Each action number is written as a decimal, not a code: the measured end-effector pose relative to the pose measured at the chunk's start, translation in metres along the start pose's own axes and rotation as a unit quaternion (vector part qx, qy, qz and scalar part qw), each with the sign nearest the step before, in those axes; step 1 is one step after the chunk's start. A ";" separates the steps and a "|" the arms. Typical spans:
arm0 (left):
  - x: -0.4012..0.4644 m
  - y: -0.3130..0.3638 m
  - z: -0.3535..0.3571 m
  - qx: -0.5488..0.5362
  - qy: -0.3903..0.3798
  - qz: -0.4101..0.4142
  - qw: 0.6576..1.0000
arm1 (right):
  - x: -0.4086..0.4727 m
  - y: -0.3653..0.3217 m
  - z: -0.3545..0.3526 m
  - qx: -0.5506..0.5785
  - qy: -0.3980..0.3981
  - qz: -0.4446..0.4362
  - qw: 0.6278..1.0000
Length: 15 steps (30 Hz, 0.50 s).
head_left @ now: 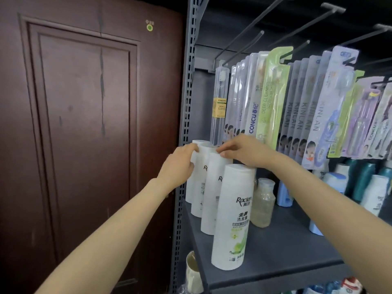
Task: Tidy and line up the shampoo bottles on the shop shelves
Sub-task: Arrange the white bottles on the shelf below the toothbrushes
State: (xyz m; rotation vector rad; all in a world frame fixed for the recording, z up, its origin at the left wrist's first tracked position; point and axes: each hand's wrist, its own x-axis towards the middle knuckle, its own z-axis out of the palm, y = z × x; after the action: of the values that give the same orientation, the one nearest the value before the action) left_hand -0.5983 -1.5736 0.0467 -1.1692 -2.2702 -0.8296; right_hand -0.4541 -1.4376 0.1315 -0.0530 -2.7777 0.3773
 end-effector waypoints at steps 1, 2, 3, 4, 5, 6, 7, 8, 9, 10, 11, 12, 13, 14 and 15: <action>0.005 0.001 0.000 -0.030 -0.001 0.016 0.999 | 0.001 -0.002 0.000 -0.008 0.001 0.006 1.000; 0.009 0.003 -0.001 -0.038 -0.020 0.036 0.998 | 0.003 -0.004 0.001 -0.019 0.001 0.013 1.000; 0.014 0.004 -0.001 -0.037 -0.045 0.054 0.997 | 0.004 -0.007 0.002 -0.028 -0.001 0.021 0.999; 0.019 0.002 -0.001 -0.036 -0.064 0.065 0.995 | 0.005 -0.009 0.003 -0.034 -0.001 0.030 0.999; 0.023 0.000 -0.002 -0.046 -0.074 0.071 0.994 | 0.006 -0.012 0.004 -0.038 0.001 0.040 0.999; 0.026 -0.004 -0.003 -0.062 -0.076 0.076 0.992 | 0.006 -0.016 0.005 -0.042 0.004 0.051 0.998; 0.028 -0.009 -0.003 -0.080 -0.076 0.083 0.990 | 0.007 -0.019 0.006 -0.046 0.007 0.063 0.997; 0.028 -0.013 -0.004 -0.094 -0.072 0.089 0.989 | 0.007 -0.023 0.007 -0.051 0.011 0.075 0.996; 0.028 -0.016 -0.005 -0.111 -0.065 0.095 0.987 | 0.008 -0.027 0.008 -0.059 0.014 0.086 0.994; 0.029 -0.018 -0.005 -0.128 -0.057 0.098 0.985 | 0.009 -0.030 0.010 -0.070 0.018 0.096 0.993; 0.030 -0.019 -0.006 -0.146 -0.044 0.102 0.983 | 0.010 -0.033 0.011 -0.080 0.024 0.105 0.991; 0.030 -0.019 -0.006 -0.162 -0.036 0.103 0.981 | 0.010 -0.036 0.013 -0.087 0.033 0.116 0.989; 0.032 -0.019 -0.007 -0.177 -0.034 0.105 0.978 | 0.012 -0.038 0.015 -0.093 0.043 0.126 0.987; 0.033 -0.018 -0.008 -0.189 -0.042 0.105 0.975 | 0.014 -0.040 0.016 -0.101 0.054 0.136 0.984; 0.035 -0.017 -0.009 -0.197 -0.056 0.106 0.973 | 0.016 -0.041 0.017 -0.112 0.063 0.145 0.981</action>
State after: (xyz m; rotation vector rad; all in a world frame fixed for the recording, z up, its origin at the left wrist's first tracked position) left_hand -0.6302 -1.5672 0.0699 -1.6384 -2.0725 -1.1898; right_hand -0.4743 -1.4802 0.1317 -0.5211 -2.6752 0.1226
